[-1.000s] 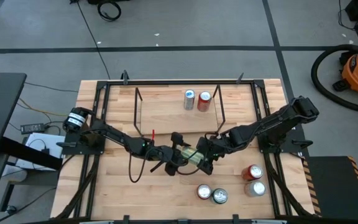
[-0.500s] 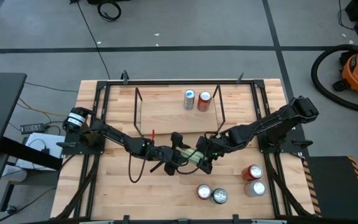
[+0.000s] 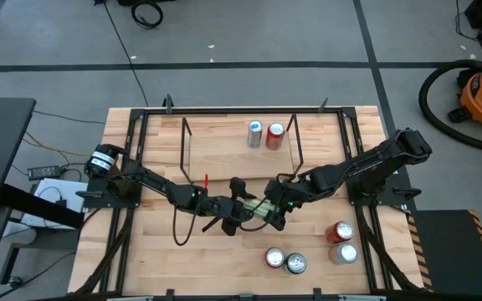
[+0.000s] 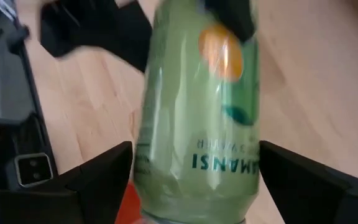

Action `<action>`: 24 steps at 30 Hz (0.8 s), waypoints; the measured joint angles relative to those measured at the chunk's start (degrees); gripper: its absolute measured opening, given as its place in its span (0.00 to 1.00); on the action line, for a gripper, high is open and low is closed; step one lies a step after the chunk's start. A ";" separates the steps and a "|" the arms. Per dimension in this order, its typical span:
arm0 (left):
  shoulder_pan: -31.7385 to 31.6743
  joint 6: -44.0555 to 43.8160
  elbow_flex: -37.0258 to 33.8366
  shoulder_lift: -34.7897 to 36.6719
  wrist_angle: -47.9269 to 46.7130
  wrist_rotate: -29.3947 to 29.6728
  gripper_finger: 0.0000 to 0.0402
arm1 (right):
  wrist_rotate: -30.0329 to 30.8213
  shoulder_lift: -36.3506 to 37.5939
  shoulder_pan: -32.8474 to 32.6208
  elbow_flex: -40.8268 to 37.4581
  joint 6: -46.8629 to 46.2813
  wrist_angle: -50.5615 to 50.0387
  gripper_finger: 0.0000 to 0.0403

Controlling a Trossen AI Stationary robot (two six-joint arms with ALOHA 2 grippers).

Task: Place canned beverage on shelf
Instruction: Put the light green soda can on the shelf

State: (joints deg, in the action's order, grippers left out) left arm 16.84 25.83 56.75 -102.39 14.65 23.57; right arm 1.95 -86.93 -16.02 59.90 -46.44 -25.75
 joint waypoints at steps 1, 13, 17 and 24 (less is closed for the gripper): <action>-0.02 -0.23 0.00 0.00 -0.11 -0.21 0.73 | 0.60 0.81 0.15 0.02 0.11 0.30 0.87; -0.06 -5.17 -0.13 -0.18 0.21 1.14 0.73 | 9.84 11.96 0.09 0.20 -2.50 -5.37 0.87; -0.23 -9.17 -0.13 -0.13 0.44 1.29 0.73 | 16.50 14.77 -2.45 0.19 -2.58 -8.20 0.87; -0.24 -13.16 -0.09 0.04 2.23 6.62 0.73 | 29.77 14.94 -8.79 -0.83 -4.56 -9.24 0.87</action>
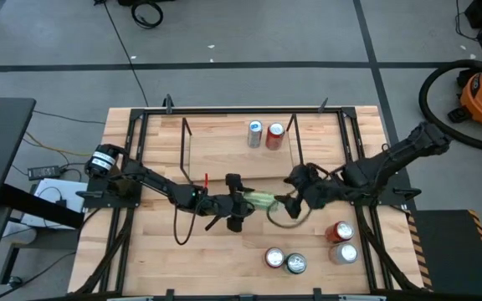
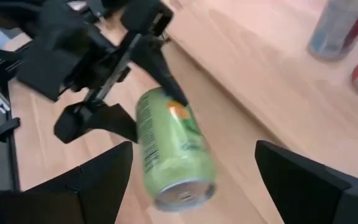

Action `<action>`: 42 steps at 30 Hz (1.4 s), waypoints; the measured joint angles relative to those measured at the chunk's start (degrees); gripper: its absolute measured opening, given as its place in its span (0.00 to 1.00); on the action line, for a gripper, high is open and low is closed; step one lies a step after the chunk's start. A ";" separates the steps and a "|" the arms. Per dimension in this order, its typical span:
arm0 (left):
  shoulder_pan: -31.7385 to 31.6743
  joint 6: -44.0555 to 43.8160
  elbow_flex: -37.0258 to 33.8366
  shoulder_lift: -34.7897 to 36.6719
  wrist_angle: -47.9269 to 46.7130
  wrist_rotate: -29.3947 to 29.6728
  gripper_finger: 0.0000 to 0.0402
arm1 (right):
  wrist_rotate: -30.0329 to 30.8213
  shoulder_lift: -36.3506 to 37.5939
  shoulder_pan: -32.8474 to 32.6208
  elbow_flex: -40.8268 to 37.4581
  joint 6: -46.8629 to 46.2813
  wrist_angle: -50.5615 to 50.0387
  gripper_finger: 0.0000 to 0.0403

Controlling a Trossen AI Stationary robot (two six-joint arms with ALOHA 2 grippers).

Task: Place canned beverage on shelf
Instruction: Put the light green soda can on the shelf

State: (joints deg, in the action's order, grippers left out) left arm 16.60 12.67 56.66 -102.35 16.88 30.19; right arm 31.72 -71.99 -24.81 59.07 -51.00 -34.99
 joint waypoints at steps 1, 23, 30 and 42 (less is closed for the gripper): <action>0.09 -0.52 0.00 0.47 -0.26 0.60 0.73 | 1.94 -0.02 -1.12 -0.02 0.00 -0.02 0.87; 2.64 -8.13 0.07 7.68 4.82 11.70 0.73 | 24.96 0.00 -15.31 -1.37 3.15 -0.19 0.87; 3.30 -6.66 -9.33 7.68 28.16 14.70 0.73 | 30.71 -0.04 -17.97 -9.51 0.24 7.00 0.87; 4.92 -7.30 -21.83 7.41 53.11 13.18 0.74 | 26.52 -0.04 -12.08 -20.67 26.13 47.57 0.87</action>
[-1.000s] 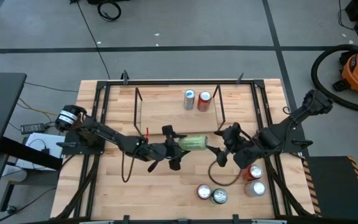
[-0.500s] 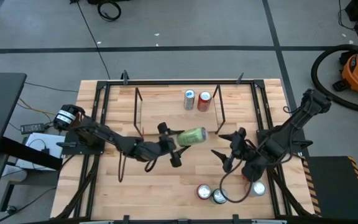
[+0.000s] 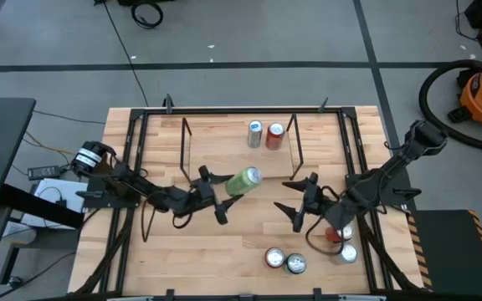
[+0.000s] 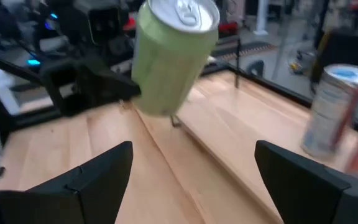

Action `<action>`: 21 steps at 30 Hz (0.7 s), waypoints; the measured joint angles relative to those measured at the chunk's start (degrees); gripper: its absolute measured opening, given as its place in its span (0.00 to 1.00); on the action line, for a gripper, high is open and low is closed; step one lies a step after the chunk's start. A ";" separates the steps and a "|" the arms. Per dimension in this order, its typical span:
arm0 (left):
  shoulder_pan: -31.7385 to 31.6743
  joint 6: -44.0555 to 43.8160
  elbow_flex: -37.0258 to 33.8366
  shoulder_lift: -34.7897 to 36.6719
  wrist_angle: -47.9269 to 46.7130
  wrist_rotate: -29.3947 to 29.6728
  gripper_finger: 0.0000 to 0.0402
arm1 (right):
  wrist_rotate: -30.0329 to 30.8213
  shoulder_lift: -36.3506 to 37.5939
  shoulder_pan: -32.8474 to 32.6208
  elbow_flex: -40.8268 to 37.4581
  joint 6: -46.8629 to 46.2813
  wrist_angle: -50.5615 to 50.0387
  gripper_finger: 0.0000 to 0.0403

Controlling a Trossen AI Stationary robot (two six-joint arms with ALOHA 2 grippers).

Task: Place canned beverage on shelf
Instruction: Put the light green soda can on the shelf

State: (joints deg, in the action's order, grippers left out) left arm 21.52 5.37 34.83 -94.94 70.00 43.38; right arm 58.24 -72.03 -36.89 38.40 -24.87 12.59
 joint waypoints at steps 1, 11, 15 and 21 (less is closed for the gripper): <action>0.17 0.22 0.26 0.00 0.17 -0.02 0.74 | -1.96 0.00 0.93 -0.60 2.66 3.57 0.87; 0.20 9.96 3.67 0.00 1.48 0.99 0.74 | -9.91 -0.02 7.90 -1.27 11.67 15.22 0.87; 0.20 18.49 4.81 0.02 4.60 2.14 0.74 | -9.92 -0.13 8.64 -1.27 14.73 19.36 0.87; 0.03 26.09 4.98 0.02 10.30 2.25 0.74 | -9.32 -6.85 9.49 0.37 21.29 28.07 0.87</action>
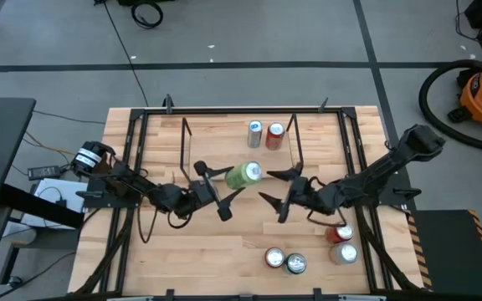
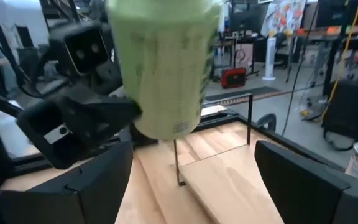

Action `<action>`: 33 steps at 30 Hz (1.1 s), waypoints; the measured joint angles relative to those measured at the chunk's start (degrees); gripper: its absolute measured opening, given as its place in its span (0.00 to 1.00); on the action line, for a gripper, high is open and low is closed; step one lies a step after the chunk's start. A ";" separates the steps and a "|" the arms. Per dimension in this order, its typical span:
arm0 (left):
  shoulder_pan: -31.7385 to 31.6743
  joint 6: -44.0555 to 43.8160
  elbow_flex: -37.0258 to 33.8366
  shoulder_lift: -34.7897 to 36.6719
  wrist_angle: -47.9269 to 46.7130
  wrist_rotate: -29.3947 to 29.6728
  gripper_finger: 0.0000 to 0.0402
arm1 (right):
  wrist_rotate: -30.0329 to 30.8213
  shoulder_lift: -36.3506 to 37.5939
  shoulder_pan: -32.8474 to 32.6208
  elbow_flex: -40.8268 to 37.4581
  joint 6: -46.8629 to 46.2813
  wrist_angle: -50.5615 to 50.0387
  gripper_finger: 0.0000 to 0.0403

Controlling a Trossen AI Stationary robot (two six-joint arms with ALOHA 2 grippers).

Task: Place canned beverage on shelf
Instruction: Put the light green soda can on the shelf

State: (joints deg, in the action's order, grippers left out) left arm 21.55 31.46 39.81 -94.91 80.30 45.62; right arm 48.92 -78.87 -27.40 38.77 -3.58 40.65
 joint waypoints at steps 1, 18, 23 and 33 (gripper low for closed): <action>-0.10 1.87 0.00 0.00 0.37 0.01 0.74 | 1.17 -1.19 0.06 1.00 1.05 0.02 0.87; -2.86 34.23 -0.02 0.00 0.88 2.85 0.74 | 3.91 -3.07 0.89 9.98 0.92 -10.01 0.93; -4.72 29.38 -0.02 0.00 0.54 2.25 0.74 | 3.93 -2.66 3.06 10.00 2.04 -10.28 0.99; -8.96 24.83 -0.02 0.00 3.01 2.76 0.74 | 4.14 -4.02 8.36 10.00 -0.62 -6.95 0.99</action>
State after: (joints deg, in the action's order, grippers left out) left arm 12.58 56.29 39.79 -94.91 83.31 48.38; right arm 53.07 -82.89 -19.04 48.77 -4.20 33.70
